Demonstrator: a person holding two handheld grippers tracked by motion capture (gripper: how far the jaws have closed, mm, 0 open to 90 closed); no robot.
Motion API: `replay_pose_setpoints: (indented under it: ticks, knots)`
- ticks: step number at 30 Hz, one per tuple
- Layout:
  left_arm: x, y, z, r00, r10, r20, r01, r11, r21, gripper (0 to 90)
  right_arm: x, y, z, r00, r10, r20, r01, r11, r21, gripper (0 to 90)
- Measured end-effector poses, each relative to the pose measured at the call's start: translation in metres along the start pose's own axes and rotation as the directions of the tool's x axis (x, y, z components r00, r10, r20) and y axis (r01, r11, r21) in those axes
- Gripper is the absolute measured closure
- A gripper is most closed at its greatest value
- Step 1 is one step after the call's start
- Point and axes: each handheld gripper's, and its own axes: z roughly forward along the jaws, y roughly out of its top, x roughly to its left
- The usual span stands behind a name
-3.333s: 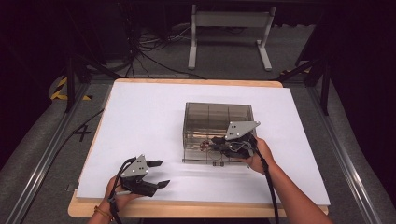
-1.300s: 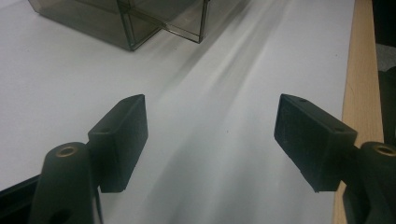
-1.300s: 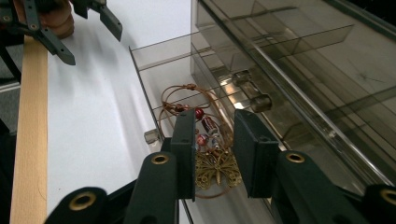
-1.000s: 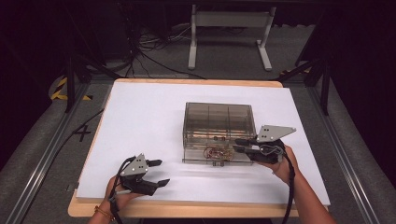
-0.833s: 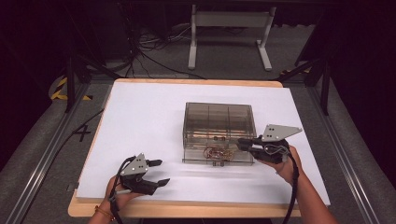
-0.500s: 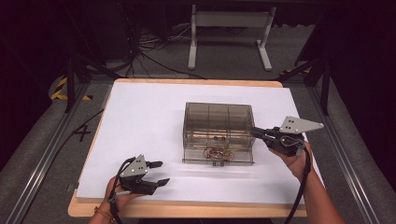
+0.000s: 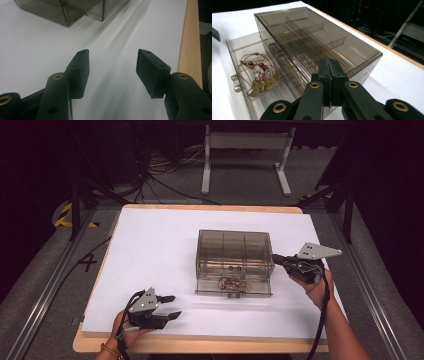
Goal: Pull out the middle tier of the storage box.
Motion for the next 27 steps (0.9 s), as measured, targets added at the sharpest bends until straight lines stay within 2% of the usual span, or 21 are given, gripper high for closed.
replay_pose_setpoints:
  ticks: [9,12,14,20,27]
  knots:
    - [-0.002,-0.002,-0.002,0.9999,0.010,0.006,-0.010,0.9999,-0.004,43.4,0.004,-0.002,0.009,0.9999,-0.008,0.010,0.008,0.999,0.036,89.3]
    - [-0.003,-0.004,-0.003,0.9998,0.008,0.016,-0.008,0.9999,-0.008,44.7,0.002,-0.003,0.012,0.9999,0.017,-0.002,-0.017,1.000,0.018,89.4]
    - [-0.004,-0.004,-0.004,0.9999,0.009,0.012,-0.009,0.9999,-0.008,44.8,0.001,-0.003,0.012,0.9998,0.019,0.006,-0.019,1.000,0.019,89.7]
    - [-0.002,-0.006,-0.007,0.9998,-0.014,0.013,0.014,0.9998,-0.014,44.9,0.002,-0.002,0.014,0.9999,0.016,0.006,-0.016,1.000,0.021,90.0]
    - [-0.004,-0.006,-0.005,0.9993,-0.037,0.010,0.037,0.9993,0.001,45.5,0.003,-0.004,0.013,0.9997,0.023,-0.005,-0.023,1.000,0.011,90.0]
